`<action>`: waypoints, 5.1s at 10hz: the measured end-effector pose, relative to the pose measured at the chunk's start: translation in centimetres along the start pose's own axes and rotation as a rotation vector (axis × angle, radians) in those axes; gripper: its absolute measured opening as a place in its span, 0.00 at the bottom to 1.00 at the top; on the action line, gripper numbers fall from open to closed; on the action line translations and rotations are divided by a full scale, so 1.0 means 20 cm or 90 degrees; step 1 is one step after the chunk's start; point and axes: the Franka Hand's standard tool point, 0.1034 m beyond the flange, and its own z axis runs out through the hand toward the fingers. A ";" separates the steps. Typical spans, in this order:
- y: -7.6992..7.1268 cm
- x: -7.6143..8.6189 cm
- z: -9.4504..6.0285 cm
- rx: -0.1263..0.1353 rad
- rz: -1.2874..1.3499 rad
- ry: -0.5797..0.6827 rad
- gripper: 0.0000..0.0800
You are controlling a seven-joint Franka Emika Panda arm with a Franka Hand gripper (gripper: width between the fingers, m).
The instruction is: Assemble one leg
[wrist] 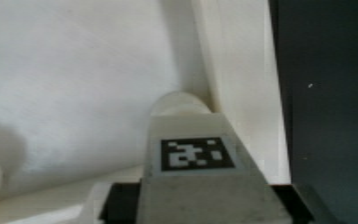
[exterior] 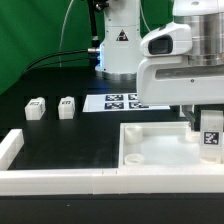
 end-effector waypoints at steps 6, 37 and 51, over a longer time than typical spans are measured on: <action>0.00 0.00 0.01 0.005 0.414 0.009 0.36; 0.01 0.03 -0.01 -0.047 -0.135 0.009 0.37; 0.01 0.01 0.01 -0.010 0.623 0.022 0.72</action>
Offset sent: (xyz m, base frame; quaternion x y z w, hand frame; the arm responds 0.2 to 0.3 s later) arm -0.0046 -0.0014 0.0020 -0.0060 0.0209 0.3386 0.9407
